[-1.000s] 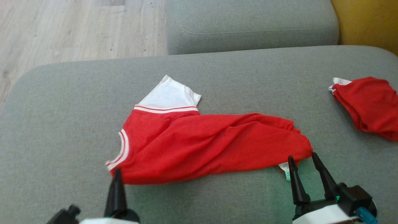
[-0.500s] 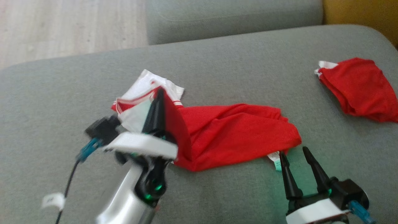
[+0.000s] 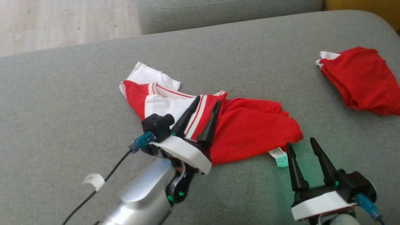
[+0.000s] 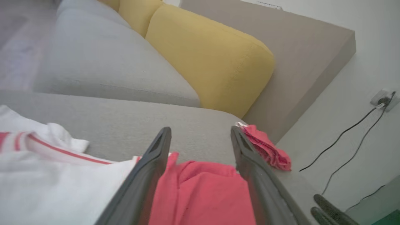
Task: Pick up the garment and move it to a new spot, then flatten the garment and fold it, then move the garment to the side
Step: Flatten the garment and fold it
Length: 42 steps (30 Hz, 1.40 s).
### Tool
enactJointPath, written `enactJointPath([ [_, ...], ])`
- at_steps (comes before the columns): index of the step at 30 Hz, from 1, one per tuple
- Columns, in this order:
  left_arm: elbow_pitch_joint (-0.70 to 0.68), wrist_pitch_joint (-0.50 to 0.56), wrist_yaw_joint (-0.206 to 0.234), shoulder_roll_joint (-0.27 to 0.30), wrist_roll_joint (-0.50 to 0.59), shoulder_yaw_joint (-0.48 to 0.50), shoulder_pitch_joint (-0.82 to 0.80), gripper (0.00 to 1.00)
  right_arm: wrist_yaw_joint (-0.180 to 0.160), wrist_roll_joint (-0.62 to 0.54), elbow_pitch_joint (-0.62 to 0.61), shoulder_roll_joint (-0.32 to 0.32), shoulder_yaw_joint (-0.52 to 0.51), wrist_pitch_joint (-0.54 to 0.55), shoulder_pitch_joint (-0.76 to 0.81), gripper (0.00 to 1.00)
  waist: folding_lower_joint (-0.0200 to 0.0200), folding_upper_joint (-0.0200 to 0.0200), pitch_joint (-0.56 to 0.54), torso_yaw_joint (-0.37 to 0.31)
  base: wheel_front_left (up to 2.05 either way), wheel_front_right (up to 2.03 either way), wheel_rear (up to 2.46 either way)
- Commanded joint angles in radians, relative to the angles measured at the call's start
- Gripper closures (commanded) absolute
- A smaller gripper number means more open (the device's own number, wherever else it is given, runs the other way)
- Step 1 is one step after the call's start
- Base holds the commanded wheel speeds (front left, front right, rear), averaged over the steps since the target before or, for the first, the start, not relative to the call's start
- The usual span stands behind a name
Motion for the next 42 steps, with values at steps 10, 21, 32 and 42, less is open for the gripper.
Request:
enactJointPath([
  [10, 0.094, -0.01, 0.091, 0.152, 0.163, 0.147, -0.038, 0.0, 0.007, -0.004, -0.035, -0.005, 0.034, -0.011, -0.027, 0.0, -0.0001, -0.0001, 0.02, 0.044, 0.0, 0.0, 0.0],
  [21, 0.338, 0.1, 0.012, 0.127, 0.208, 0.076, -0.216, 0.0, 0.007, -0.006, -0.034, -0.024, 0.038, -0.011, -0.044, 0.0, -0.0001, -0.0001, 0.06, 0.032, 0.0, 0.0, 0.0],
  [32, 0.567, 0.115, -0.044, 0.086, 0.236, 0.025, -0.322, 0.0, 0.007, -0.007, -0.035, -0.034, 0.052, -0.011, -0.069, 0.0, -0.0001, -0.0001, 0.095, 0.006, 0.0, 0.0, 0.0],
  [42, 0.618, 0.089, -0.082, 0.043, 0.222, -0.022, -0.345, 0.95, 0.007, -0.01, -0.035, -0.032, 0.043, -0.011, -0.068, 0.0, -0.0001, -0.0001, 0.096, 0.011, 0.0, 0.0, 0.0],
])
